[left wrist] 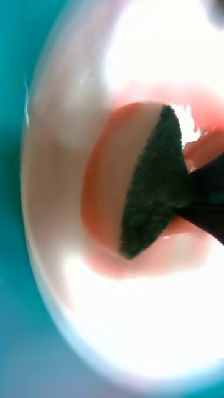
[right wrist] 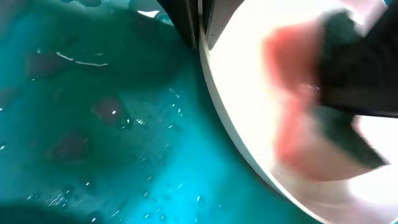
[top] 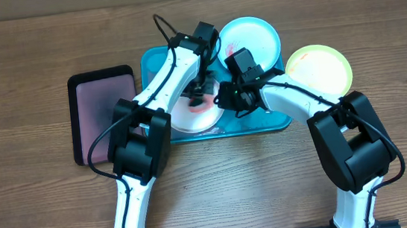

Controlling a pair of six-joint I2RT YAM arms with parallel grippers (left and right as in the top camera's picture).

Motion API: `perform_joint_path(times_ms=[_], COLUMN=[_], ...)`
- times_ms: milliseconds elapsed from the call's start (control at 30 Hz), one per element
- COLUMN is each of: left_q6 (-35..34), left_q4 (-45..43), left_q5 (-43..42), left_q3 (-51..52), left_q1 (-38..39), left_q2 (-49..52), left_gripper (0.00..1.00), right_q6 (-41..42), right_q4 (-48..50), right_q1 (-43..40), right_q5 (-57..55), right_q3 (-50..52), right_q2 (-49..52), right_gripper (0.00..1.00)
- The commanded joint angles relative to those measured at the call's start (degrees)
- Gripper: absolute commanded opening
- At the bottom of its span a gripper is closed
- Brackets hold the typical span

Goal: Clean dirty plates on tray and stack at the side
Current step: 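Scrub the white plate with the sponge in the left gripper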

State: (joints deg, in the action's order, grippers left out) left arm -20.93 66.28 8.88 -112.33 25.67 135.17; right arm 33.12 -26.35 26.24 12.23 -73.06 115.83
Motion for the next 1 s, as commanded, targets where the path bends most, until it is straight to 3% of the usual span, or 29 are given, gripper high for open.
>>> perform_joint_path(times_ms=[0,100,200,333,433,567,667,767,867,967], left_q6=[-14.80,-17.70,-13.79,4.39,22.51,36.83,35.87,28.89,18.67,6.78], left_q4=[5.53,10.08,11.78,11.45,11.74,12.17,8.41,2.45,-3.72,-6.71], left_q5=[22.40,22.32,17.09,-0.66,-21.16,-39.06,-39.82,-37.53,-28.02,-11.37], left_q3=[0.72,0.72,0.72,0.72,0.72,0.72,0.72,0.72,0.74,0.72], left_q1=[-4.17,-5.70,-6.16,-5.73,-5.01,-3.91,-3.28,-3.23,-3.26,-3.26], left_q2=[2.29,2.29,2.29,2.29,2.29,2.29,2.29,2.29,2.29,2.29], left_gripper=[0.04,0.04,0.04,0.04,0.04,0.04,0.04,0.04,0.04,0.04], right_q6=[-0.35,-0.35,-0.35,-0.35,-0.35,-0.35,-0.35,-0.35,-0.35,-0.37], right_q4=[-0.24,-0.11,-0.07,-0.09,-0.07,-0.09,-0.11,-0.11,-0.15,-0.31], right_q1=[-0.04,-0.07,-0.07,-0.07,-0.07,-0.07,-0.07,-0.07,-0.07,-0.07], right_q5=[0.68,0.48,0.48,0.48,0.48,0.50,0.50,0.50,0.50,0.50], right_q3=[-0.39,-0.39,-0.39,-0.39,-0.39,-0.39,-0.39,-0.39,-0.39,-0.39], right_q2=[0.35,0.35,0.35,0.35,0.35,0.35,0.35,0.35,0.35,0.35], right_gripper=[0.04,0.04,0.04,0.04,0.04,0.04,0.04,0.04,0.04,0.04])
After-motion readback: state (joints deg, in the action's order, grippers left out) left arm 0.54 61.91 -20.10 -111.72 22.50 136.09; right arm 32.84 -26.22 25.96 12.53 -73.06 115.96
